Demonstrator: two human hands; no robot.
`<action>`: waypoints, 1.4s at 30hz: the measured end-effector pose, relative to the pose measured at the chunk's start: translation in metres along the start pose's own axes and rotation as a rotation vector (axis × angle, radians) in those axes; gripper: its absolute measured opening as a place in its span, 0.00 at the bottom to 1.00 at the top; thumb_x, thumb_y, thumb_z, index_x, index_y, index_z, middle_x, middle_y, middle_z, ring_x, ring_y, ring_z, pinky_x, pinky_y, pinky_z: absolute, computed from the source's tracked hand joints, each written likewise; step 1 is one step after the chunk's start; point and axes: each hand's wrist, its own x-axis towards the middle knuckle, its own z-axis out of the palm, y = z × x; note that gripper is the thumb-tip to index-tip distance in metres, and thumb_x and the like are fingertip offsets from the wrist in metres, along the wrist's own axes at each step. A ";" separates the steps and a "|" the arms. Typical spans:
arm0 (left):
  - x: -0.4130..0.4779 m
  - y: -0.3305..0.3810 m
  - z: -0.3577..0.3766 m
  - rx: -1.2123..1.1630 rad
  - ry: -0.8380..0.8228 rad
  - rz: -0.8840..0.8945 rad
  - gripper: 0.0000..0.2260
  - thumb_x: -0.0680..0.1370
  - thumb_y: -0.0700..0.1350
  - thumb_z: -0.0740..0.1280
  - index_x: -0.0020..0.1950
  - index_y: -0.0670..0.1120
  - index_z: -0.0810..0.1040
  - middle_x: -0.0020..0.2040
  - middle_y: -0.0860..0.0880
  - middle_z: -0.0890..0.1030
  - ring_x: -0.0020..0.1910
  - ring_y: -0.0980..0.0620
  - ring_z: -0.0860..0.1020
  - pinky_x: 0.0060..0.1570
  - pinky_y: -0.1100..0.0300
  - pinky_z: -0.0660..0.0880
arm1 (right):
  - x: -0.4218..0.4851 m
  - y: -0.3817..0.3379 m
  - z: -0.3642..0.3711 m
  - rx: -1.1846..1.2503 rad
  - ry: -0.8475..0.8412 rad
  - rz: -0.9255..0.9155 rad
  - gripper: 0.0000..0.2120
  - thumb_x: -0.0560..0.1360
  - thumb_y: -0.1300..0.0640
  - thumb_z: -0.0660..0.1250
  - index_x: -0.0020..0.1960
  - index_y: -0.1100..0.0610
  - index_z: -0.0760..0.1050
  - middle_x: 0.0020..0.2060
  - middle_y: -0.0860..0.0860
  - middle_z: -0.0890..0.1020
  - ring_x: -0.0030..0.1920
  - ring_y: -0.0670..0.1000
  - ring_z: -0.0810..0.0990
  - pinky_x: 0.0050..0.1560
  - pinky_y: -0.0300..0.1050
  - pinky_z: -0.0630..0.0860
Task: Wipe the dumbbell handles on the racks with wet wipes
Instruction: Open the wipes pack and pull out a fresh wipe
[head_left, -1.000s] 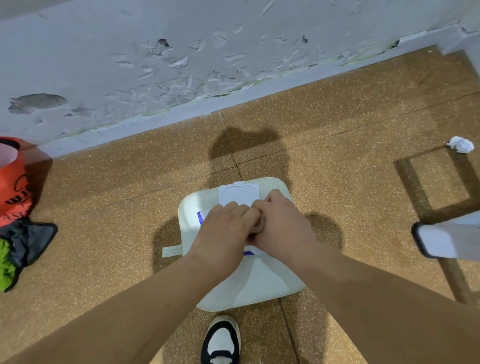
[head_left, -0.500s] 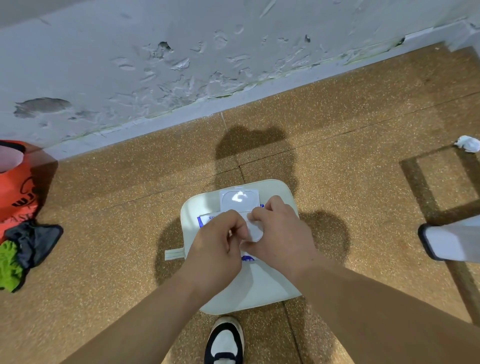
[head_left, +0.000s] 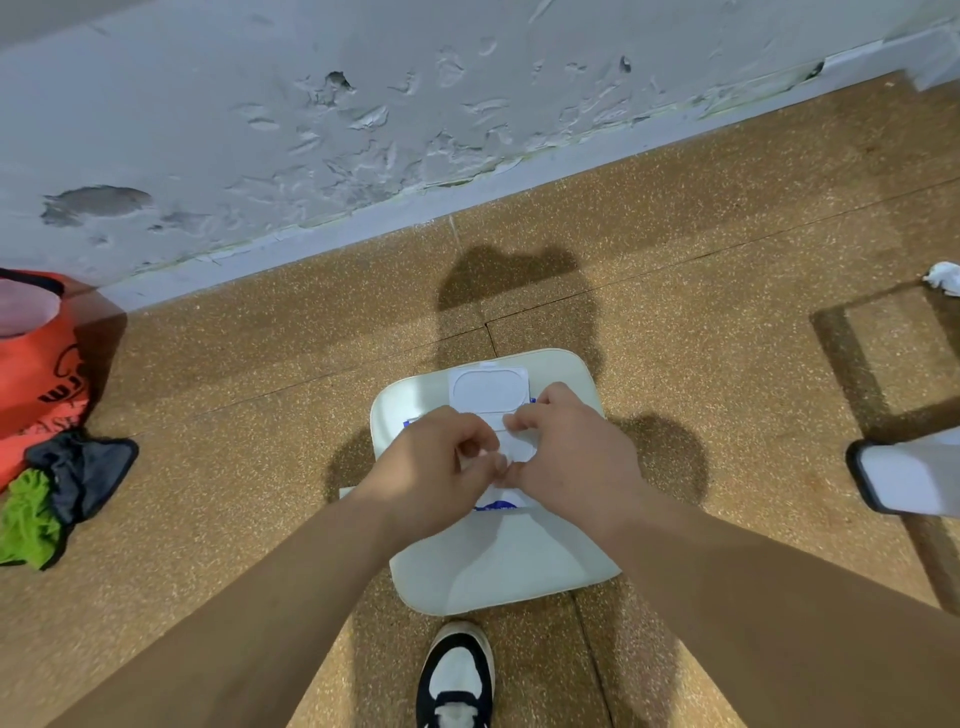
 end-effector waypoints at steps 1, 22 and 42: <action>0.000 -0.002 0.001 0.083 0.001 0.053 0.01 0.80 0.49 0.70 0.49 0.55 0.80 0.47 0.57 0.75 0.42 0.61 0.74 0.43 0.67 0.68 | 0.000 -0.001 -0.001 -0.020 -0.006 0.001 0.28 0.69 0.36 0.76 0.66 0.41 0.77 0.58 0.43 0.71 0.56 0.47 0.78 0.52 0.49 0.78; -0.022 0.034 -0.004 -0.256 0.375 0.034 0.05 0.84 0.40 0.60 0.50 0.44 0.73 0.38 0.53 0.76 0.35 0.62 0.73 0.36 0.71 0.67 | -0.010 -0.009 -0.005 0.154 -0.105 0.058 0.18 0.65 0.44 0.79 0.49 0.49 0.76 0.53 0.47 0.72 0.50 0.51 0.79 0.46 0.48 0.78; -0.040 0.034 0.001 -0.641 0.050 -0.101 0.08 0.80 0.55 0.71 0.51 0.52 0.86 0.47 0.53 0.87 0.48 0.56 0.84 0.48 0.62 0.76 | -0.045 -0.012 -0.017 1.439 -0.201 0.321 0.07 0.78 0.68 0.69 0.53 0.67 0.84 0.49 0.63 0.87 0.46 0.57 0.86 0.51 0.51 0.85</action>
